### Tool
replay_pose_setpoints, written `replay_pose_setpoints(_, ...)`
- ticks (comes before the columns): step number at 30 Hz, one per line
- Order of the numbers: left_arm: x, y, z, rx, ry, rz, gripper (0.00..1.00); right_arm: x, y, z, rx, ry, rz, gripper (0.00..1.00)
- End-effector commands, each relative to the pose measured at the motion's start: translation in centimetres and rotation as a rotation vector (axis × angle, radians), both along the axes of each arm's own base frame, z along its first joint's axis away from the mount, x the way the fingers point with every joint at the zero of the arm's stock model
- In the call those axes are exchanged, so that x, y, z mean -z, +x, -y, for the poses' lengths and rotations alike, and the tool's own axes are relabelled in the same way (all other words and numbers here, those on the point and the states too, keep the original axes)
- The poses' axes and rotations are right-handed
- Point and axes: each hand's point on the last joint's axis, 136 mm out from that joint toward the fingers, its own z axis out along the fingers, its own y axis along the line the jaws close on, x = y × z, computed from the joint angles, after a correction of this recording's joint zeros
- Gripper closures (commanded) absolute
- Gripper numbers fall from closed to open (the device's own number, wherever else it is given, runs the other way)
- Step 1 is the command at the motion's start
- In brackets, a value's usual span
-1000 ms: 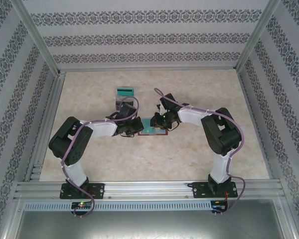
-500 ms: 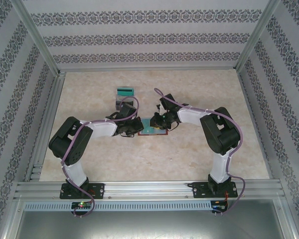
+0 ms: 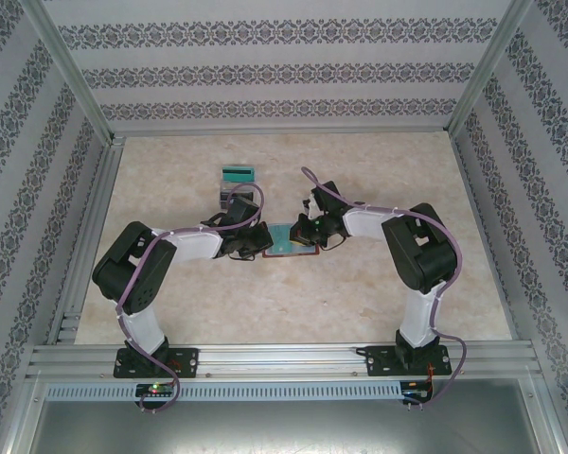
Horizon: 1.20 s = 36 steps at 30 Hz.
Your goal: Take the credit cards out of the card holder
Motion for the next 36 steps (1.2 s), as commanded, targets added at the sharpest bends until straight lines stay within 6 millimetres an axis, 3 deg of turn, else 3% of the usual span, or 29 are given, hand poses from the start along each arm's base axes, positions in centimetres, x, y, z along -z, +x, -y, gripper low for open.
replay_pose_setpoints(1,2.0,-1.9,-0.6,0.011,0.046,-0.078,1.00,-0.8,-0.1,0.7,0.016,0.016,0.016,1.00)
replay_pose_setpoints(12,2.0,-2.0,-0.9,0.013,0.064,-0.079,1.00,-1.1,-0.1,1.7,0.031,0.023,0.024,1.00)
replay_pose_setpoints(13,2.0,-1.9,-0.8,0.015,0.061,-0.081,1.00,-1.0,-0.1,1.7,0.030,0.022,0.021,0.98)
replay_pose_setpoints(14,2.0,-1.9,-0.7,0.017,0.059,-0.084,1.00,-0.9,-0.1,1.7,0.028,0.018,0.017,0.81)
replay_pose_setpoints(18,2.2,-1.9,-0.5,0.026,0.057,-0.089,1.00,-0.4,0.1,1.4,0.023,0.019,0.005,0.67)
replay_pose_setpoints(21,2.2,-1.9,-0.5,0.028,0.057,-0.091,1.00,-0.1,0.2,0.9,0.010,0.020,-0.002,0.66)
replay_pose_setpoints(29,2.3,-1.9,-0.4,0.032,0.052,-0.095,1.00,0.4,0.0,0.4,-0.001,0.024,-0.012,0.71)
replay_pose_setpoints(33,2.2,-1.9,-0.4,0.034,0.051,-0.094,1.00,0.5,-0.1,0.4,0.000,0.031,-0.014,0.80)
replay_pose_setpoints(36,2.2,-1.9,-0.4,0.036,0.055,-0.095,1.00,0.3,-0.1,0.4,-0.001,0.045,-0.009,0.95)
